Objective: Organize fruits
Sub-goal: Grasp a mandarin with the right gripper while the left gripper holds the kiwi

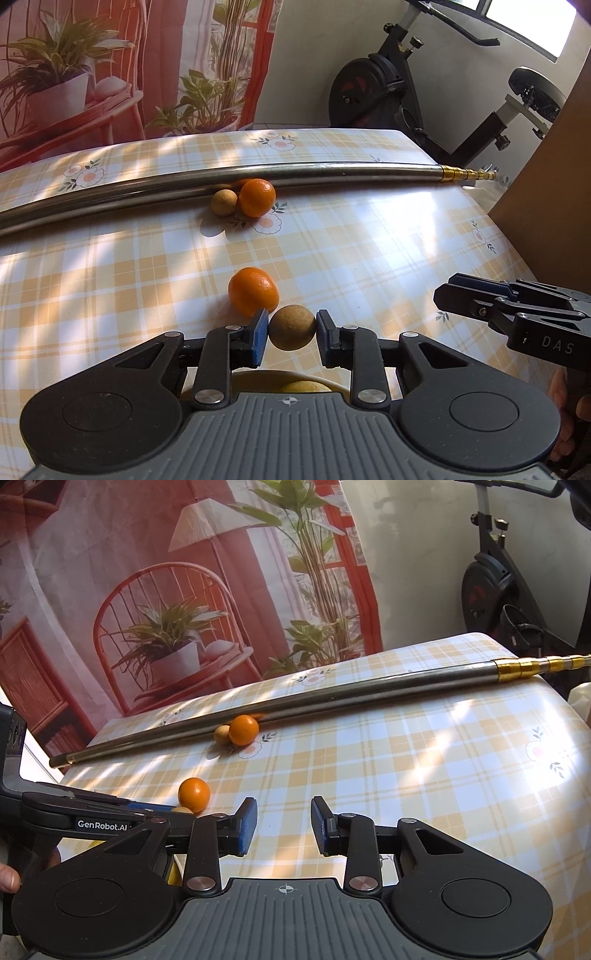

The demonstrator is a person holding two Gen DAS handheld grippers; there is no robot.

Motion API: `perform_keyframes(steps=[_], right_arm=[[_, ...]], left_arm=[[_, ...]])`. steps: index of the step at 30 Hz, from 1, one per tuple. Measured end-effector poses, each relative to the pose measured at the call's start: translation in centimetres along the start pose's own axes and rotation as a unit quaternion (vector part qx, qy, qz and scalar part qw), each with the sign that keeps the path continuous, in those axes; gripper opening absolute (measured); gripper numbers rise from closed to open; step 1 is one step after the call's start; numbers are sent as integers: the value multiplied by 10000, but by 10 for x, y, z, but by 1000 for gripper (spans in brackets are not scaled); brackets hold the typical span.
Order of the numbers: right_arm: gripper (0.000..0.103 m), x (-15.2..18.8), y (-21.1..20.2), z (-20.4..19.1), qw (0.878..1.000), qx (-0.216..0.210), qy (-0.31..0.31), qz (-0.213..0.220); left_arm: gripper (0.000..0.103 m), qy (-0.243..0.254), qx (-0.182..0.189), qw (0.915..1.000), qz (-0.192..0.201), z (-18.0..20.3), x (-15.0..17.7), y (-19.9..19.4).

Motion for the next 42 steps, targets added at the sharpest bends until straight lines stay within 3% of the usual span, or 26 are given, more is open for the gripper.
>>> perform_keyframes(steps=[8, 17, 26, 42], right_arm=[[31, -5, 16, -14, 9996, -280, -75, -55], [31, -25, 62, -66, 9942, -923, -508, -213], [36, -16, 110, -89, 9920, -764, -597, -812], [35, -7, 131, -94, 9893, -559, -558, -1227]], left_arm=[[29, -23, -408, 9969, 672, -18, -2, -48], [29, -413, -618, 9938, 823, -46, 11, -76], [29, -609, -553, 9936, 773, -64, 26, -78], [29, -727, -336, 9942, 715, -69, 37, -71]])
Point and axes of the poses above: each gripper's, at about its wrist camera, not at the fingertips, and y roughly the way its jaws point, z to its right, x to its underside, the point moved 6 cm from there along y, roughly the way its jaws point, and after that the axes turned 2 degrees about y, right-handed, at the moved point
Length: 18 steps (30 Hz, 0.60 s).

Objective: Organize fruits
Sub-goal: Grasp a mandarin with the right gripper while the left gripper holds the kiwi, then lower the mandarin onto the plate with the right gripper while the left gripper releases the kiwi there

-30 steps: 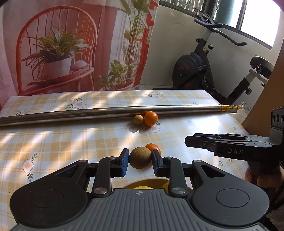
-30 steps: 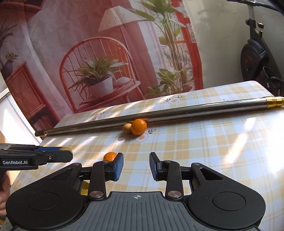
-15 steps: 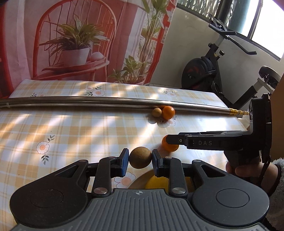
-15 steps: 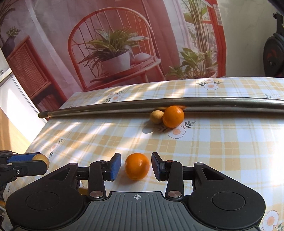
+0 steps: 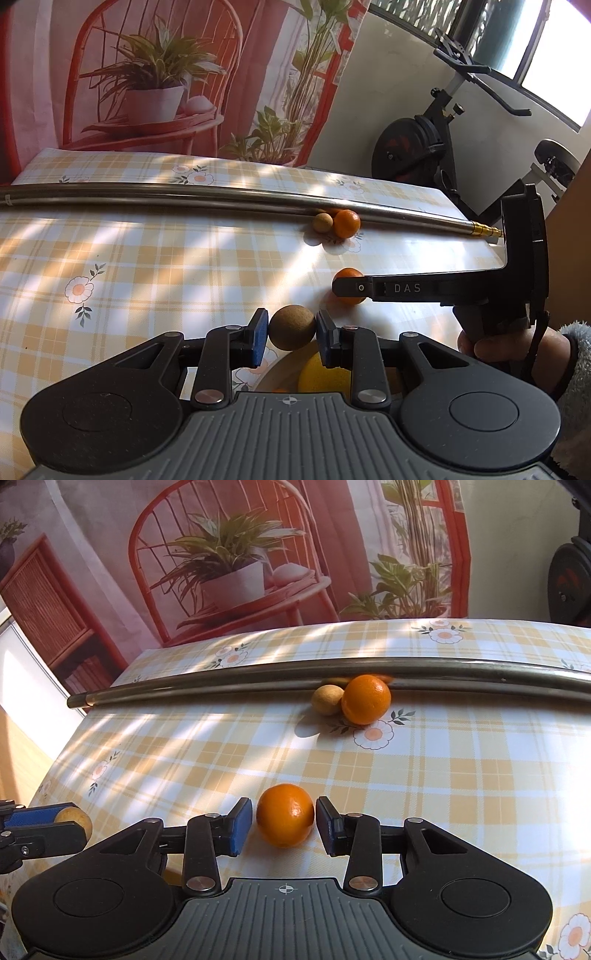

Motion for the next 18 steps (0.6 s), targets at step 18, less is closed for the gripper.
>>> perform_keyframes(steps=[18], right_arm=[[32, 15, -82, -31, 9965, -242, 179, 777]], left_arm=[[29, 80, 112, 9997, 178, 10, 17, -33]])
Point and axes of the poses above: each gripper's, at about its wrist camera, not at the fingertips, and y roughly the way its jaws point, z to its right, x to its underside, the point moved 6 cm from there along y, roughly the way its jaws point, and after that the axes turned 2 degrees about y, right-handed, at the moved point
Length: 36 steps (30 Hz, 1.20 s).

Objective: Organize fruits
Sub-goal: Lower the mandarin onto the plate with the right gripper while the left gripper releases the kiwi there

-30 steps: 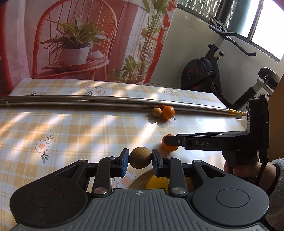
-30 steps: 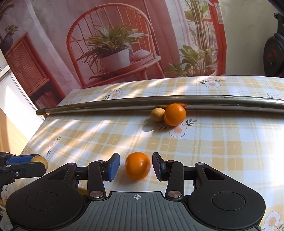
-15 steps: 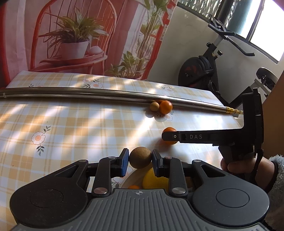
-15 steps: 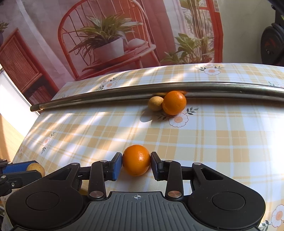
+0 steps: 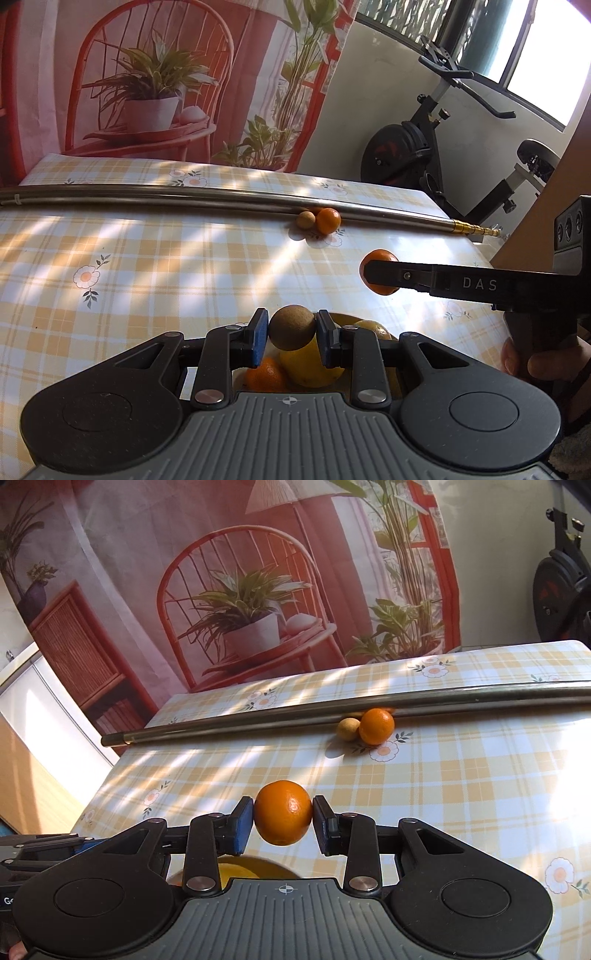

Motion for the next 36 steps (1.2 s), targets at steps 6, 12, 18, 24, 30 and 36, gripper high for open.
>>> perform_keyframes(steps=[6, 12, 18, 24, 30, 36], right_arm=[[32, 19, -23, -14, 9999, -32, -67, 113], [32, 41, -37, -16, 9998, -65, 95, 140], [32, 54, -47, -12, 9993, -112, 301, 184], [32, 57, -61, -14, 9992, -133, 252, 290], [32, 63, -70, -7, 9985, -160, 395, 343], [32, 62, -80, -4, 9978, -227, 429, 449]], left_arm=[[29, 10, 50, 10000, -45, 6, 9, -6], [29, 91, 95, 9998, -153, 15, 19, -14], [29, 252, 193, 9992, -258, 29, 30, -18], [29, 451, 271, 9974, -486, 44, 44, -16], [29, 584, 448, 9945, -747, 55, 54, -6], [29, 534, 484, 9915, -1085, 56, 69, 3]])
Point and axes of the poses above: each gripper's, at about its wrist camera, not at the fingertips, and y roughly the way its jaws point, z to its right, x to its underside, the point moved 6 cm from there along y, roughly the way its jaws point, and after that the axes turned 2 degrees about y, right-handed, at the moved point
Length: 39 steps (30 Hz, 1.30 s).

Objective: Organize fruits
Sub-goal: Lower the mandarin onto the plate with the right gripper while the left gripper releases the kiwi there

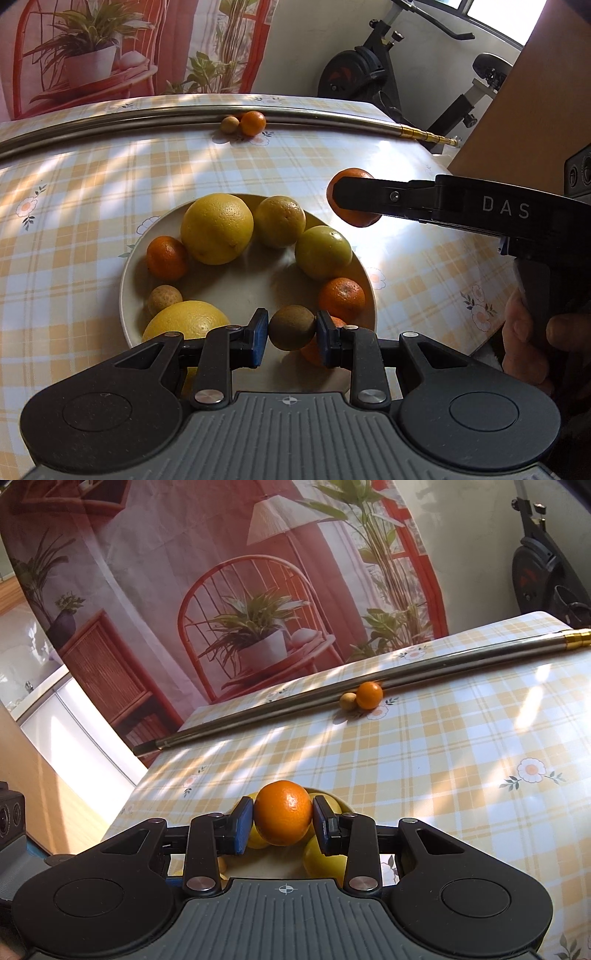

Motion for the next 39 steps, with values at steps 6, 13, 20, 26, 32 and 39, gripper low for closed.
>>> perform_keyframes(steps=[6, 13, 20, 26, 32, 39], right_arm=[[32, 2, -4, 2, 9999, -57, 96, 15], [32, 3, -5, 2, 9999, -69, 78, 6], [32, 6, -2, 0, 9999, -100, 93, -66], [32, 9, 0, -3, 9998, -104, 45, -142], [32, 11, 1, -3, 9997, -49, 23, -235], [32, 11, 8, -6, 9992, -4, -153, -364]], left_arm=[[30, 123, 27, 9995, -292, 9, 9, 8], [30, 75, -14, 9995, -318, 7, 13, 6], [31, 40, 44, 9994, -332, 6, 14, 6], [39, 14, -34, 9996, -294, 4, 14, 6], [40, 21, -202, 9994, 273, -2, -1, -15], [43, -562, -620, 9902, 1115, -36, -23, -50]])
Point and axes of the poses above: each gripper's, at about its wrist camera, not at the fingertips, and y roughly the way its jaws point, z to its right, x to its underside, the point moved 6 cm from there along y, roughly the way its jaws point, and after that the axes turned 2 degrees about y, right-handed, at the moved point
